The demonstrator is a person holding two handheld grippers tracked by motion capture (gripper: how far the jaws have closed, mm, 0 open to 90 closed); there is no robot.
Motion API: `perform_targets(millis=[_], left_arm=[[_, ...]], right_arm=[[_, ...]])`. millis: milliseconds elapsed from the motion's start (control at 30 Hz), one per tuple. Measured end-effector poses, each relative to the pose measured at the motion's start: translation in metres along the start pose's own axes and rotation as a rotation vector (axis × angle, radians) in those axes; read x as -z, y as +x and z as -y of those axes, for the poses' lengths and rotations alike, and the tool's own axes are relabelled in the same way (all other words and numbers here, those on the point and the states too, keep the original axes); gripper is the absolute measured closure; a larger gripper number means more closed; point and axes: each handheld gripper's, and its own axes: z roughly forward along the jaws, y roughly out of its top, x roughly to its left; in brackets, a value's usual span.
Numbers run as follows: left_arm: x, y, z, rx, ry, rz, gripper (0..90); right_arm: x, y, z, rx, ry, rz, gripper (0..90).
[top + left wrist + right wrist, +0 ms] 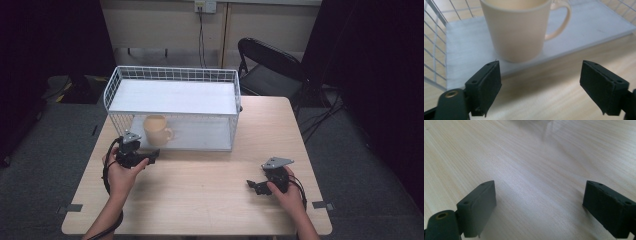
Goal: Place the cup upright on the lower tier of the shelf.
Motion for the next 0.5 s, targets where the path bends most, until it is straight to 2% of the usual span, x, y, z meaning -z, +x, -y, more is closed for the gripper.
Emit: perform_targets(millis=[100, 167, 233, 367, 400, 500], left_arm=[[0.002, 0.001, 0.003, -0.015, 0.004, 0.009, 16.4], [0.003, 0.001, 0.007, -0.039, 0.007, 0.026, 16.1], [0.004, 0.000, 0.011, -0.082, 0.023, 0.051, 15.9], [0.005, -0.001, 0.014, -0.091, 0.043, 0.062, 15.9], [0.005, -0.003, 0.015, -0.086, 0.046, 0.079, 16.1], [0.004, -0.007, 0.019, -0.113, 0.046, 0.112, 16.0]], right_arm=[[0.000, 0.000, 0.000, 0.000, 0.000, 0.000, 10.7], [0.000, 0.000, 0.000, 0.000, 0.000, 0.000, 10.7], [0.000, 0.000, 0.000, 0.000, 0.000, 0.000, 10.7], [0.000, 0.000, 0.000, 0.000, 0.000, -0.001, 10.7], [0.000, 0.000, 0.000, 0.000, 0.001, -0.001, 10.7], [0.000, 0.000, 0.000, 0.001, 0.001, -0.002, 10.7]])
